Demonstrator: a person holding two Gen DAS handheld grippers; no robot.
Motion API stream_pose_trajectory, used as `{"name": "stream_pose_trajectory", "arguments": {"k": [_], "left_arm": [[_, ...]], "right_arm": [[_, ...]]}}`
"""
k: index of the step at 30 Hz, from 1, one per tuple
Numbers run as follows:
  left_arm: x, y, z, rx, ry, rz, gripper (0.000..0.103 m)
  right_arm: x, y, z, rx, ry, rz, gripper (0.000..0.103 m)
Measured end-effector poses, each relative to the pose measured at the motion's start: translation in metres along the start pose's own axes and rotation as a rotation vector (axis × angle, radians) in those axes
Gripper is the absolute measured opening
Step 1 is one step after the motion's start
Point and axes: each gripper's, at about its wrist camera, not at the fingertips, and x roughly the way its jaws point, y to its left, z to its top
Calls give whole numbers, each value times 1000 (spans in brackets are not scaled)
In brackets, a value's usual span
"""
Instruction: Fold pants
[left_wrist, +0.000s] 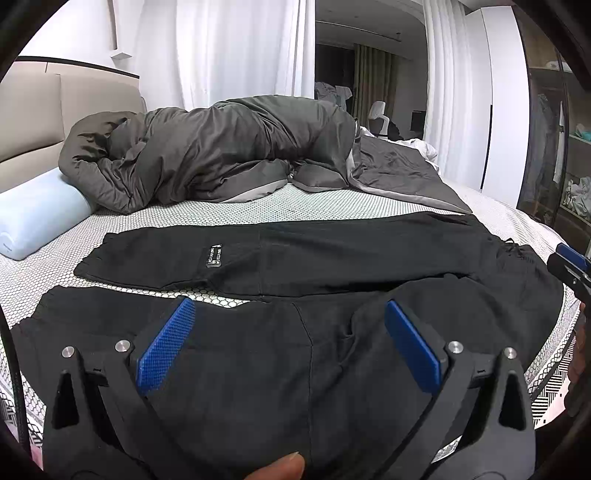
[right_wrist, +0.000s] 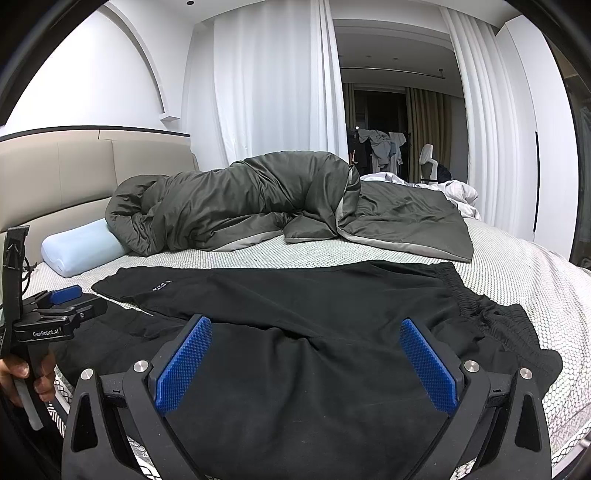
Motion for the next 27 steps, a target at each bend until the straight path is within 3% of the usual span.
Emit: {"name": "stream_pose_trajectory", "arguments": {"k": [10,20,23,27], "left_arm": [[-7,13,-1,-20,-7,11,102],[-23,26,1,-24,-22,6,102],[-30,38,-1,-69,-17,15,102],[-36,75,-1,-187,7,86,102]], "right_arm": [[1,-1,1,-9,4,0,103],[9,-8,9,-66,91,2,103],[0,-12,20,-110,81,-15,103],[-5,-31,30,-104,89,-54,103]]}}
